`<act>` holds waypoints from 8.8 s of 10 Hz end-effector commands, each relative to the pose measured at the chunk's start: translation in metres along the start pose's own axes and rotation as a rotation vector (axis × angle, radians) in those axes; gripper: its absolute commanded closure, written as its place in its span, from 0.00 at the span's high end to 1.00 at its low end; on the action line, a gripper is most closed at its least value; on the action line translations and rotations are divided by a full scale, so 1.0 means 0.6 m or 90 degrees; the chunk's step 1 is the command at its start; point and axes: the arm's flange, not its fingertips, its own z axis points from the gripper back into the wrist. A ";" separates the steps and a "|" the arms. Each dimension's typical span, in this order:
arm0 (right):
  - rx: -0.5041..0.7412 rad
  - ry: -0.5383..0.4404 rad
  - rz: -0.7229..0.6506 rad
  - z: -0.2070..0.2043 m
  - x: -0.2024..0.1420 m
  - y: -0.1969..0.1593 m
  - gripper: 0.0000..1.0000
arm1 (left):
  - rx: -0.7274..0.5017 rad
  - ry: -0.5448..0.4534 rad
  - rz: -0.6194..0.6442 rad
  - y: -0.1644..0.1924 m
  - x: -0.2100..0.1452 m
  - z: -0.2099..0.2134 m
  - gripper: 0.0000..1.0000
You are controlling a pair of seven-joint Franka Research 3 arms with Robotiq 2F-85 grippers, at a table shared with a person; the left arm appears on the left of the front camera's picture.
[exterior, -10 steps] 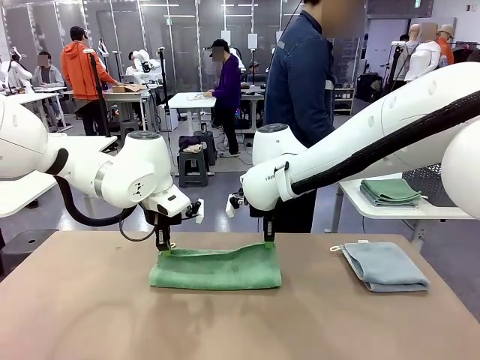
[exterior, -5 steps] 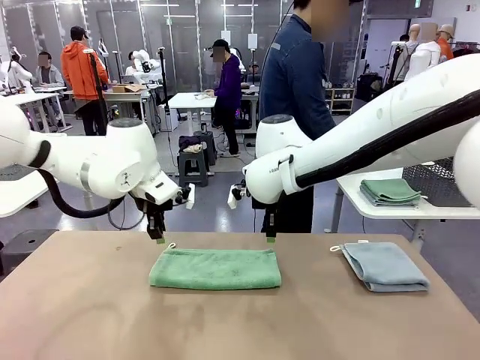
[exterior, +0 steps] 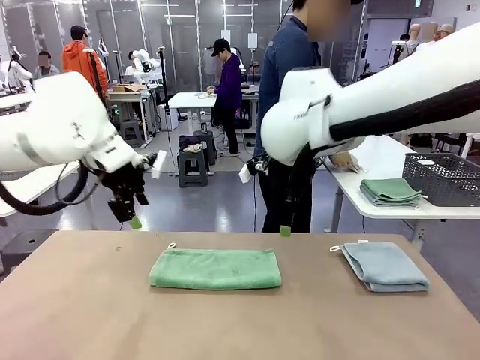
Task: Fold the towels and place them in the basket.
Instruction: When a person lays out a Towel with hook on the table, fold it in half twice.
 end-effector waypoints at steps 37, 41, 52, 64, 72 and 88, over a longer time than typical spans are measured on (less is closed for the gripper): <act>0.074 -0.171 -0.703 -0.286 0.027 -0.055 1.00 | -0.092 -0.370 0.114 0.023 -0.233 -0.052 1.00; 0.025 -0.146 -0.748 -0.306 0.052 -0.054 1.00 | -0.092 -0.370 0.114 0.023 -0.233 -0.052 1.00; -0.039 -0.119 -0.791 -0.335 0.073 -0.059 0.73 | -0.092 -0.370 0.114 0.023 -0.233 -0.052 1.00; -0.123 -0.083 -0.804 -0.353 0.063 -0.057 0.00 | -0.092 -0.370 0.114 0.023 -0.233 -0.052 1.00; -0.155 -0.121 -0.781 -0.276 -0.042 -0.100 0.00 | -0.092 -0.370 0.114 0.023 -0.233 -0.052 1.00; 0.012 -0.148 -0.858 -0.182 0.275 0.036 0.00 | -0.092 -0.370 0.114 0.023 -0.233 -0.052 1.00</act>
